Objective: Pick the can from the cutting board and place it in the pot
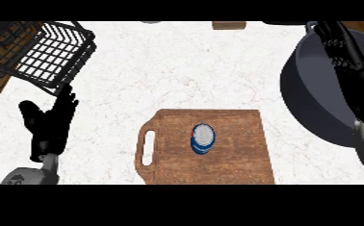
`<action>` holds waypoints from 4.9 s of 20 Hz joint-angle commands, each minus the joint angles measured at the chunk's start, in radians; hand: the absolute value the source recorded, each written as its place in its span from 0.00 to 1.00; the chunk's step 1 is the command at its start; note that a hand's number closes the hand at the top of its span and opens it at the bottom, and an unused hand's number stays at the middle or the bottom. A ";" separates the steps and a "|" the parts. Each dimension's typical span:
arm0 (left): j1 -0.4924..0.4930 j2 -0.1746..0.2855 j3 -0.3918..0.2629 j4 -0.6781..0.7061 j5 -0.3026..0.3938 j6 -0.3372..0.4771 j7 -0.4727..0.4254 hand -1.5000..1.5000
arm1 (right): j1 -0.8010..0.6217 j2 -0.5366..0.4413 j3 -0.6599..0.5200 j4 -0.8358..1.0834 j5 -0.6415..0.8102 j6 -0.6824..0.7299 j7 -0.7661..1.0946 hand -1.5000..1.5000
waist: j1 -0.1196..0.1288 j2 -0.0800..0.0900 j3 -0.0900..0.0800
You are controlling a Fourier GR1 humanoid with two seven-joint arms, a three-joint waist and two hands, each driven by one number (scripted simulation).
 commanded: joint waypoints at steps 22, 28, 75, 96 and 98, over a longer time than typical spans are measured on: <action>-0.149 0.002 0.087 -0.171 -0.052 -0.058 0.001 0.50 | 0.083 0.108 0.167 0.035 0.239 0.016 0.036 0.00 | 0.005 0.021 -0.004; -0.136 -0.009 0.092 -0.152 -0.021 -0.104 -0.042 0.50 | -0.027 0.008 0.315 -0.041 0.294 0.233 0.365 0.00 | 0.012 0.022 -0.008; -0.142 -0.123 0.240 -0.188 -0.163 -0.227 0.023 0.50 | -0.021 0.423 0.453 0.327 0.892 0.364 0.448 1.00 | 0.022 0.027 -0.003; -0.089 -0.177 0.244 -0.252 -0.216 -0.223 0.057 0.50 | 0.457 0.316 0.608 -0.167 1.078 0.331 0.427 1.00 | -0.005 0.018 -0.003; -0.144 -0.154 0.285 -0.180 -0.186 -0.246 0.039 0.50 | 0.531 0.257 0.594 -0.325 1.051 0.367 0.447 1.00 | -0.012 0.021 -0.004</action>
